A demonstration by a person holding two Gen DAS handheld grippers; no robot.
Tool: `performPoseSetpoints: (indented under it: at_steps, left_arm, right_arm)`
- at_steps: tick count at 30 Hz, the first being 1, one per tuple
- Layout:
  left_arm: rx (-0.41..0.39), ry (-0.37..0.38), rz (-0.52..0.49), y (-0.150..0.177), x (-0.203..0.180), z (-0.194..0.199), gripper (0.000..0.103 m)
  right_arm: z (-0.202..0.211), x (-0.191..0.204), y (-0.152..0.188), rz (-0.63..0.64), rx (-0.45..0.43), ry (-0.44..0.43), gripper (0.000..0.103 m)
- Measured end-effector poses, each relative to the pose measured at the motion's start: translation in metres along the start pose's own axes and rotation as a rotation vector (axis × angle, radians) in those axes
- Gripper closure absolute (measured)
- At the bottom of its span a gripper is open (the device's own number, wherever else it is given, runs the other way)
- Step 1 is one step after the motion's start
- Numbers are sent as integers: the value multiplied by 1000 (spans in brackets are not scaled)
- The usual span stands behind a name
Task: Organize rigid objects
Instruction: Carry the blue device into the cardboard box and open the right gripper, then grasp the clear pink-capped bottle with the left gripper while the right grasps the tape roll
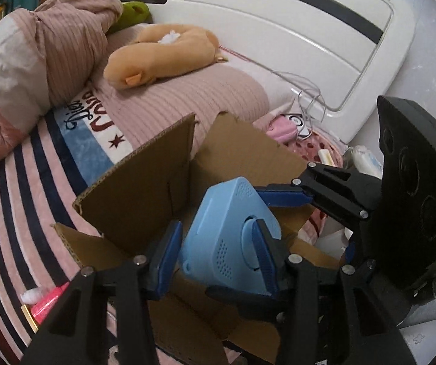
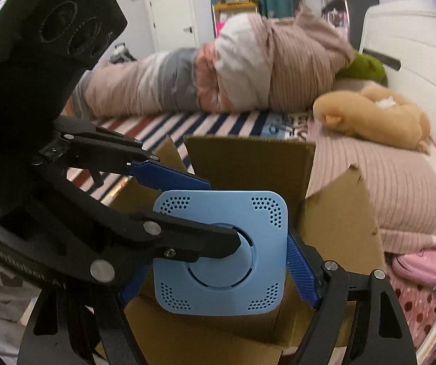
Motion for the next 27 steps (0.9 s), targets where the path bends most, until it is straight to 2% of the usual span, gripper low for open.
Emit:
performPoseSetpoints:
  at_steps: [4,6,8,11,14,16,20,24,27]
  left_arm:
    - [-8,-58,8,2,8,6,42]
    - [-30,-74,16,3,12,16,36]
    - [-50,-93,24,4,15,27,30]
    - [-98,-140,36,8,22,51,29]
    - [-160,-169,62,16,29,78,28]
    - [-205,-205,93,28,42,103,28]
    - [-259,-313,167,64,74,151,27]
    - [-296,-403,260,118,110,193,25]
    - [-292,-493,326,164,136,214,23]
  right_arm:
    - [-8,-6,2,-5,19,29,24]
    - [-7,-6,2,-8,11,42,14]
    - [-7,-4,-2,3,-2,40,13]
    - [1,6,-3,24,-22,39,12]
    - [8,18,-8,57,-65,93,10]
    - [18,33,-13,91,-137,118,10]
    - [31,71,-24,114,-192,66,10]
    - [27,119,-34,140,-177,3,10]
    - [12,161,-32,187,-148,-54,11]
Point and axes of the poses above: each gripper's, at about its wrist camera, not at the fingertips, and z roughly against the way its jaws point, x to its left, y to its underside, the point moved 8 cm from there along -z, roughly the way its jaws point, and after that the axes turned 15 degrees about -z, right-handed, at the moved point
